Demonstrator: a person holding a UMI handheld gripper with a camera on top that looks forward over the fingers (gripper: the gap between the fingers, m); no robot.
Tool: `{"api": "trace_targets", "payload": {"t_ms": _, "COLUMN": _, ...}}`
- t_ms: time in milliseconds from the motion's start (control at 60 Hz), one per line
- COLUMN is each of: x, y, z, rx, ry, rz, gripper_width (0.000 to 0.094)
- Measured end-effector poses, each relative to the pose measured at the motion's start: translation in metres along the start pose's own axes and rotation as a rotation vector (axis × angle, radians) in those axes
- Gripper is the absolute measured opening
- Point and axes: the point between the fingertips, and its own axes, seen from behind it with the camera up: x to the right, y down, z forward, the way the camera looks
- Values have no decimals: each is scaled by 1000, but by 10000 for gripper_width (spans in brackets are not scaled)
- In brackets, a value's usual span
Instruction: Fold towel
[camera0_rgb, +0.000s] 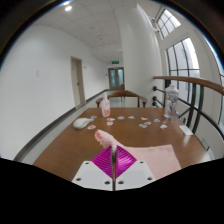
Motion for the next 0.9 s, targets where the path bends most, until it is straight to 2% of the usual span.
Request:
{"api": "trace_targets", "payload": {"t_ms": 67, "x": 34, "y": -13, "z": -9, "rx": 18, "ry": 19, "rz": 58, "gripper_width": 20}}
{"api": "trace_targets", "payload": {"t_ms": 133, "x": 79, "y": -13, "z": -11, "rx": 17, "ry": 90, "rz": 91, "gripper_width": 27}}
{"api": "trace_targets", "payload": {"t_ms": 183, "x": 114, "y": 1, "z": -9, "rx": -12, "ry": 150, "rz": 104, "gripper_width": 27}}
{"api": "trace_targets", "payload": {"t_ms": 283, "x": 162, "y": 40, "z": 2, "rx": -90, "ry": 208, "rz": 154, "gripper_width": 27}}
{"api": "trace_targets", "payload": {"t_ms": 333, "x": 171, "y": 60, "z": 7, "rx": -132, "ry": 223, "rz": 176, "gripper_width": 28}}
{"api": "trace_targets", "payload": {"t_ms": 383, "x": 176, "y": 63, "z": 9, "rx": -127, "ry": 211, "rz": 188, "gripper_width": 54}}
{"api": "trace_targets", "payload": {"t_ms": 400, "x": 176, "y": 61, "z": 9, "rx": -116, "ry": 207, "rz": 190, "gripper_width": 80}}
{"api": "trace_targets", "payload": {"t_ms": 417, "x": 177, "y": 60, "z": 9, "rx": -109, "ry": 209, "rz": 190, "gripper_width": 181}}
{"api": "trace_targets", "payload": {"t_ms": 433, "x": 178, "y": 59, "z": 8, "rx": -103, "ry": 214, "rz": 189, "gripper_width": 199}}
{"api": "trace_targets", "payload": {"t_ms": 567, "x": 188, "y": 44, "z": -4, "rx": -54, "ry": 268, "rz": 129, "gripper_width": 901}}
{"api": "trace_targets", "payload": {"t_ms": 583, "x": 190, "y": 42, "z": -6, "rx": -48, "ry": 277, "rz": 118, "gripper_width": 835}}
{"api": "trace_targets", "payload": {"t_ms": 617, "x": 194, "y": 39, "z": -13, "rx": -42, "ry": 295, "rz": 103, "gripper_width": 805}}
{"api": "trace_targets", "payload": {"t_ms": 700, "x": 195, "y": 31, "z": -30, "rx": -26, "ry": 304, "rz": 82, "gripper_width": 829}}
{"api": "trace_targets", "payload": {"t_ms": 900, "x": 159, "y": 19, "z": -83, "rx": 30, "ry": 256, "rz": 53, "gripper_width": 828}}
